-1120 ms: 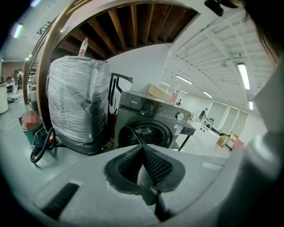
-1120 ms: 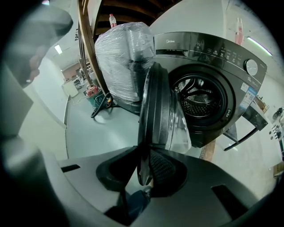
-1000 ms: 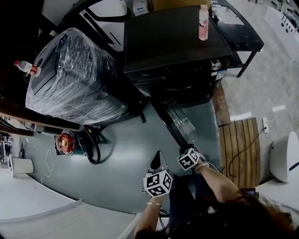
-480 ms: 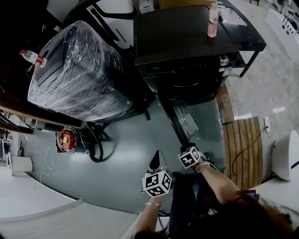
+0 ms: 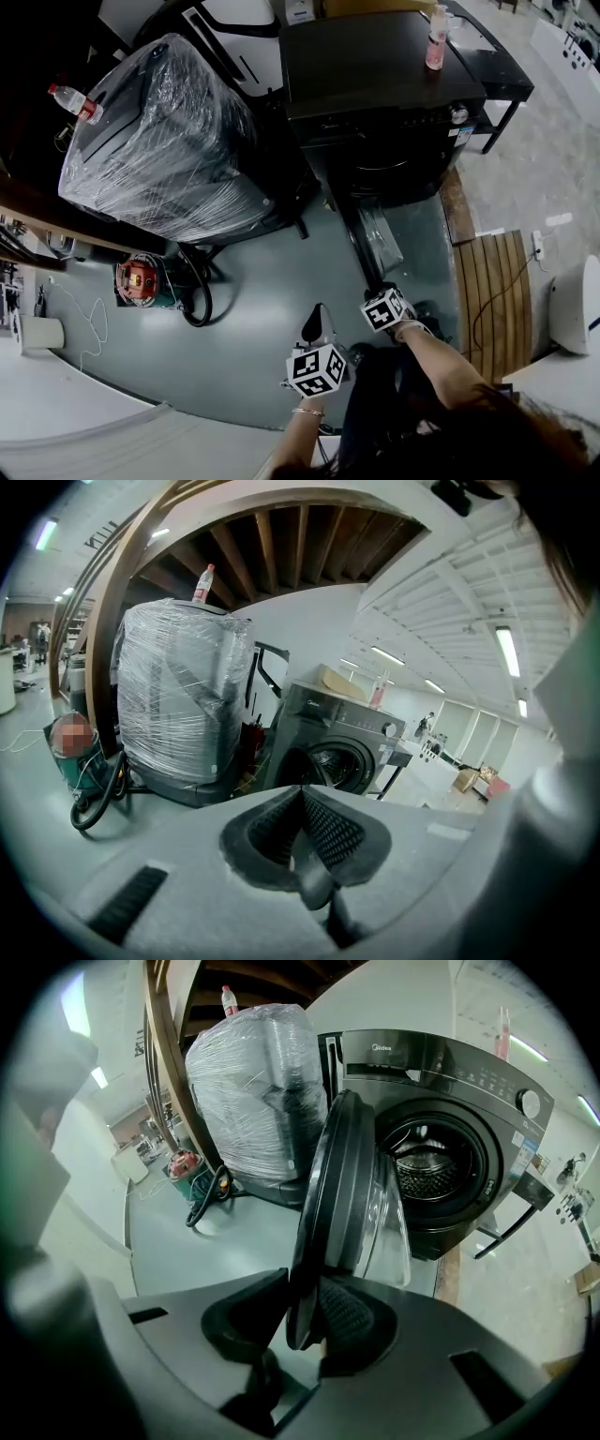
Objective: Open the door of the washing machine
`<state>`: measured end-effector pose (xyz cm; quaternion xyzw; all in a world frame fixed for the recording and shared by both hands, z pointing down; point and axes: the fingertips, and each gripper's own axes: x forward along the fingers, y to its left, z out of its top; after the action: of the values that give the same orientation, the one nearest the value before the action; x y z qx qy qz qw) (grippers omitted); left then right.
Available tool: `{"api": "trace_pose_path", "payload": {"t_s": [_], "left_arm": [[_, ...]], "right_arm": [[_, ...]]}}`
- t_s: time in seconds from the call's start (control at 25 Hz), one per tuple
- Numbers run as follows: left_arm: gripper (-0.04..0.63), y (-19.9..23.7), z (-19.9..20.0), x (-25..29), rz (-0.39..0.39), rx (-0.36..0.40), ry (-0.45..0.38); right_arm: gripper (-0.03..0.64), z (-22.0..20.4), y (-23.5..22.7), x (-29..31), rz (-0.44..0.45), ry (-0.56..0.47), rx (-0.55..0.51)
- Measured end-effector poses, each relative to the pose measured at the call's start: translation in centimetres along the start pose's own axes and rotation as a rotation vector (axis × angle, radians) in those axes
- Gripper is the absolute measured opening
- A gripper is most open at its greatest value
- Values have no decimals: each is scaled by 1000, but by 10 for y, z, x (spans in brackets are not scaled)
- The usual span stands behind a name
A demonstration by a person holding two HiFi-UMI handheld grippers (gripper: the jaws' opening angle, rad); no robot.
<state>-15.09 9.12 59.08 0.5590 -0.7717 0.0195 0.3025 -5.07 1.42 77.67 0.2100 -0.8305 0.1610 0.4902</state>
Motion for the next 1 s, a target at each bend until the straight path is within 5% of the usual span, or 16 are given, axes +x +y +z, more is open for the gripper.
{"api": "trace_pose_path", "payload": {"t_s": [0.56, 1.0], "left_arm": [[14, 47, 4, -20, -10, -29, -18], [14, 79, 21, -24, 81, -101, -46]], "right_arm": [[107, 24, 47, 13, -13, -14, 35], [109, 37, 75, 21, -15, -5, 80]]}}
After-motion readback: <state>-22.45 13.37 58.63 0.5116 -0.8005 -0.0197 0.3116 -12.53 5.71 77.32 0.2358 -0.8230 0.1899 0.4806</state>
